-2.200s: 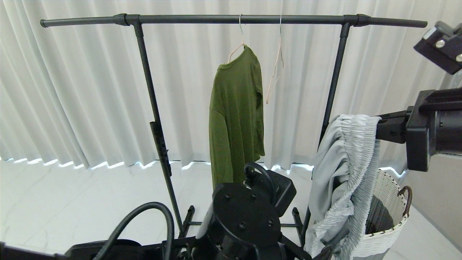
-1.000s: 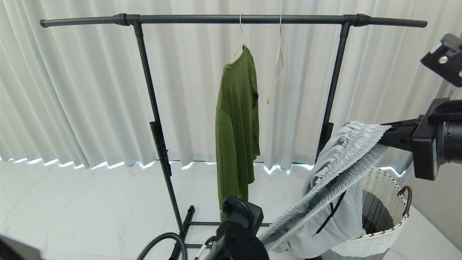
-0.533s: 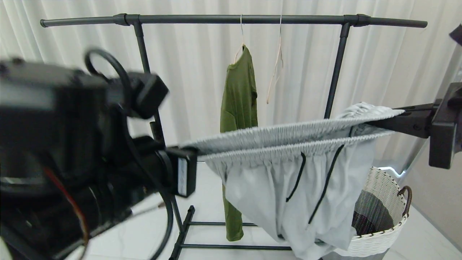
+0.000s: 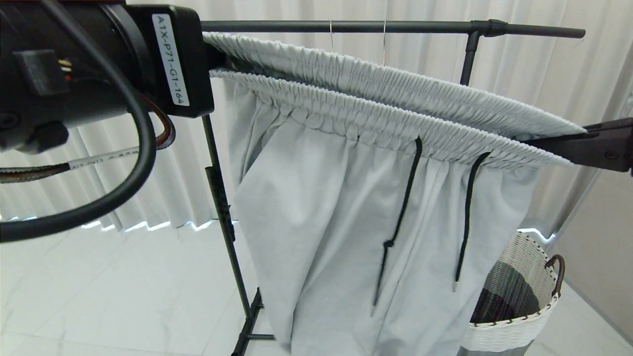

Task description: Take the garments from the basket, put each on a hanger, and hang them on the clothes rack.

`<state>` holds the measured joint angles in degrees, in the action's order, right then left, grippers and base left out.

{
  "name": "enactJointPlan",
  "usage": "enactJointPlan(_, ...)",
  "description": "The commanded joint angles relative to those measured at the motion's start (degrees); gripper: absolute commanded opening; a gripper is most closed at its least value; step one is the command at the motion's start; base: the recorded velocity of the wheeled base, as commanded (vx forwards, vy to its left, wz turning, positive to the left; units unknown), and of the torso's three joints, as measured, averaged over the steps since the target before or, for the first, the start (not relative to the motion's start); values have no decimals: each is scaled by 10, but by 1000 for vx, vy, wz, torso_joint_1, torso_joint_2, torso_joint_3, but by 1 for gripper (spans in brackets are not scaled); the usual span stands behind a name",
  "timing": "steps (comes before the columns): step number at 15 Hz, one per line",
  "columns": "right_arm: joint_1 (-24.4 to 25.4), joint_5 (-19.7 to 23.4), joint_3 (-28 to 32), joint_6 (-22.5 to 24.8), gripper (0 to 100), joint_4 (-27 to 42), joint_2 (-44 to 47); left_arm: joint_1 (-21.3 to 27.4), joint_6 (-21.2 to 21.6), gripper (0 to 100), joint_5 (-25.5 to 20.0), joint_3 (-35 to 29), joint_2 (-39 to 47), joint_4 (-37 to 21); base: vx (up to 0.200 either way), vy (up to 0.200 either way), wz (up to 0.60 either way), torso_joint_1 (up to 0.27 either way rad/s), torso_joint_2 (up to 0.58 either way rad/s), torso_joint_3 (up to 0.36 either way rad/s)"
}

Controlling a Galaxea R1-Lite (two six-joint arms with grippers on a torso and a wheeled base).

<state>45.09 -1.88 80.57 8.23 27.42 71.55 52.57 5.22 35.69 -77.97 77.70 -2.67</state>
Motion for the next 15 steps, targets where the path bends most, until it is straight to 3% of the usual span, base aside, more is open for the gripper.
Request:
enactJointPlan(1, 12, 3, 53, 2, 0, 29, 24, 5, 9, 0, 3, 2, 5, 1, 0, 0, 0, 0, 0, 0)
enactJointPlan(3, 21, 3, 85, 19, 0, 88, 22, 5, 50, 0, 11, 20, 1, 1, 0, 0, 0, 0, 0, 0)
enactJointPlan(5, 47, 7, 116, 30, 0, 169, 13, 5, 52, 0, 11, 19, 4, 1, 0, 0, 0, 0, 0, 0)
enactJointPlan(6, 76, 40, 141, 31, 0, 218, 10, 6, 52, 0, 11, 20, 4, 1, 0, 0, 0, 0, 0, 0)
enactJointPlan(8, 83, 85, 148, 32, 0, 226, 11, 28, 47, 0, 10, 22, 3, 1, 0, 0, 0, 0, 0, 0)
enactJointPlan(9, 82, 86, 151, 32, 0, 222, 17, 39, 47, 0, 9, 26, 2, 1, 0, 0, 0, 0, 0, 0)
enactJointPlan(11, 62, 81, 169, 26, 0, 219, 25, 55, 49, 0, 8, 39, -9, 1, 0, 0, 0, 0, 0, 0)
enactJointPlan(13, 7, 28, 185, 16, 0, 215, 31, 64, 26, 0, 10, 43, -16, -5, 0, 0, 0, 0, 0, 0)
enactJointPlan(15, -7, -17, 186, 4, 0, 177, 32, 83, -7, 0, 10, 32, -17, -15, 0, 0, 0, 0, 0, 0)
